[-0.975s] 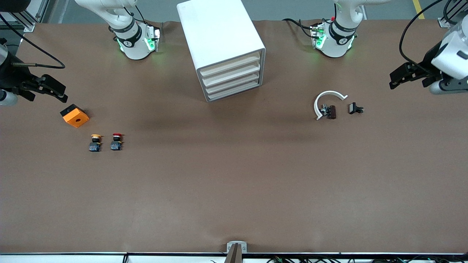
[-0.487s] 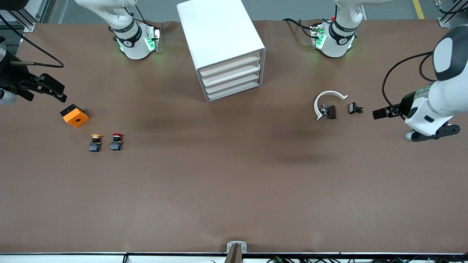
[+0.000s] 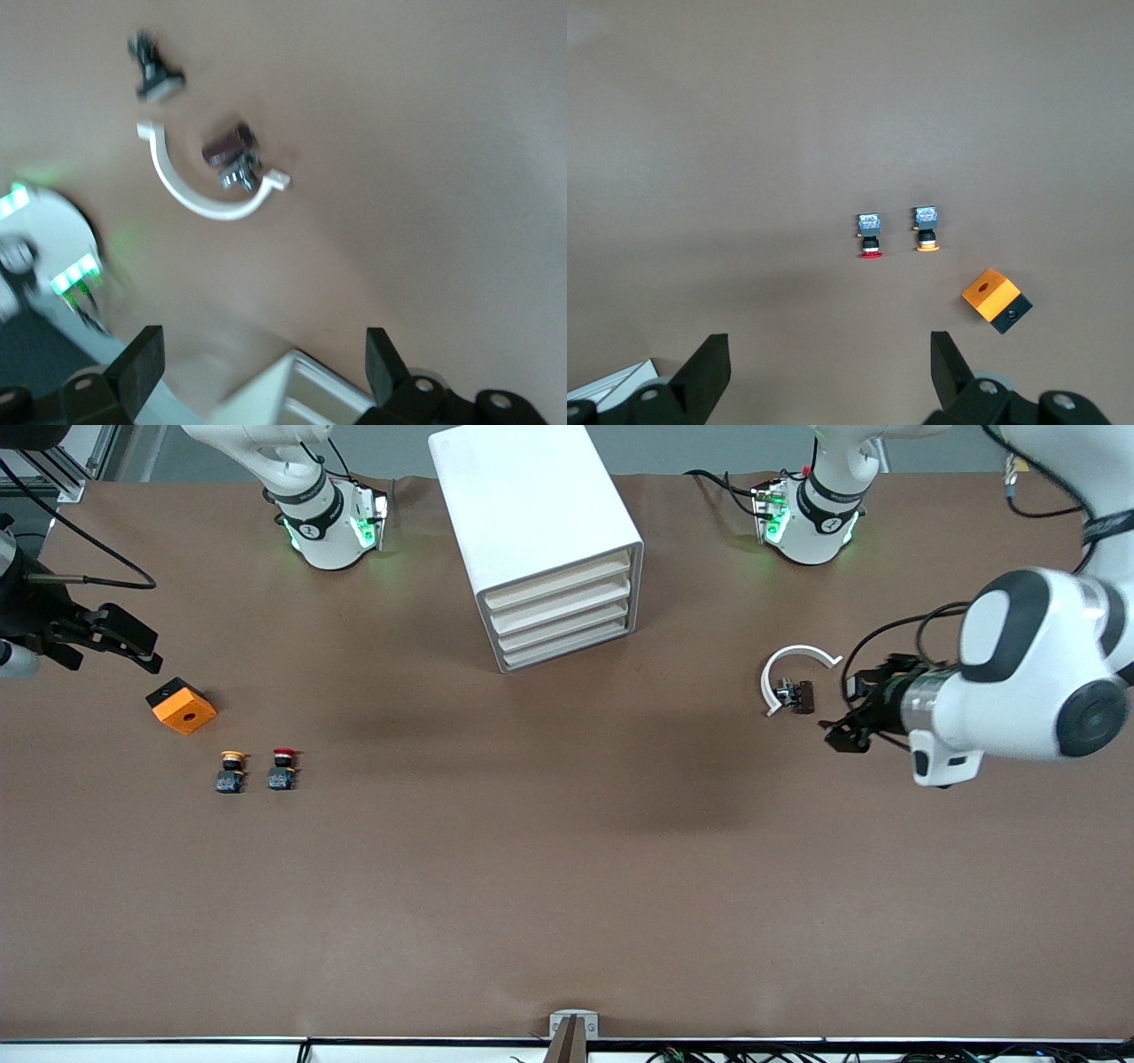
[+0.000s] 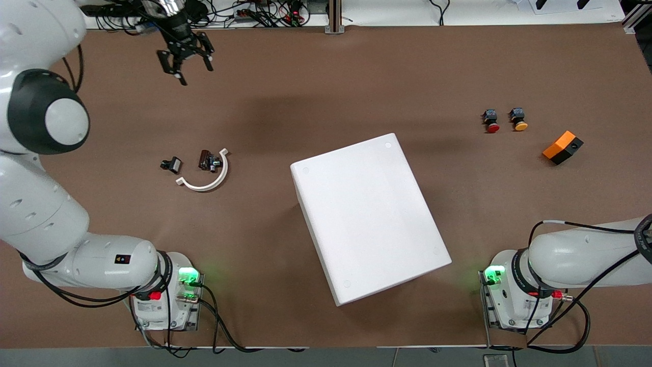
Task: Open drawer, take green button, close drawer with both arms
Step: 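Reach the left gripper toward the drawer handle while the right gripper approaches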
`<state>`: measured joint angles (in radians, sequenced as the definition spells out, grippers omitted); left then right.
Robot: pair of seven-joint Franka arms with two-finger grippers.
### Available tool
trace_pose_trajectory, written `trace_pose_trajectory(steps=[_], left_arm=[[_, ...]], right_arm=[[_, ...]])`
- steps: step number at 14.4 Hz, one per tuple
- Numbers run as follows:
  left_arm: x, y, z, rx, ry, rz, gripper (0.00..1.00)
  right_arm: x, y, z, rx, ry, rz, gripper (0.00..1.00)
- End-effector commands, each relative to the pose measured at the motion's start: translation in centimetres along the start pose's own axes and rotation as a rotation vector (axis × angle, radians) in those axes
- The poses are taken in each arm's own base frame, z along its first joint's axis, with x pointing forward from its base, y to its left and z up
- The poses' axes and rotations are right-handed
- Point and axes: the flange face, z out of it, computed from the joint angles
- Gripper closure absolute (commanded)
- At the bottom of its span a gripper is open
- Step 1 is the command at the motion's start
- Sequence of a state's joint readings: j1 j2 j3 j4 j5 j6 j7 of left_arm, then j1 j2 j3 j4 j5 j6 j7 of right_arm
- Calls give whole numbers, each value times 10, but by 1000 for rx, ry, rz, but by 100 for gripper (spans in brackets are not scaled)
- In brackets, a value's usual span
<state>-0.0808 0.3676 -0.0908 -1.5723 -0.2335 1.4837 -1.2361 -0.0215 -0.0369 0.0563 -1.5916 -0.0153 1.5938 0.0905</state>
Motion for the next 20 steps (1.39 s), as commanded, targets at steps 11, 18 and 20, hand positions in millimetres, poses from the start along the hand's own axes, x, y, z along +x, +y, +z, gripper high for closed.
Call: trace_pose_trajectory(steps=[11, 18, 20], left_arm=[[-84, 110, 103, 270, -332, -738, 0], [-128, 136, 180, 443, -408, -802, 0], [-131, 139, 194, 471, -396, -828, 0]], right_arm=[[21, -25, 14, 10, -10, -36, 0], [37, -78, 31, 2, -14, -13, 0], [42, -97, 42, 1, -16, -42, 0]])
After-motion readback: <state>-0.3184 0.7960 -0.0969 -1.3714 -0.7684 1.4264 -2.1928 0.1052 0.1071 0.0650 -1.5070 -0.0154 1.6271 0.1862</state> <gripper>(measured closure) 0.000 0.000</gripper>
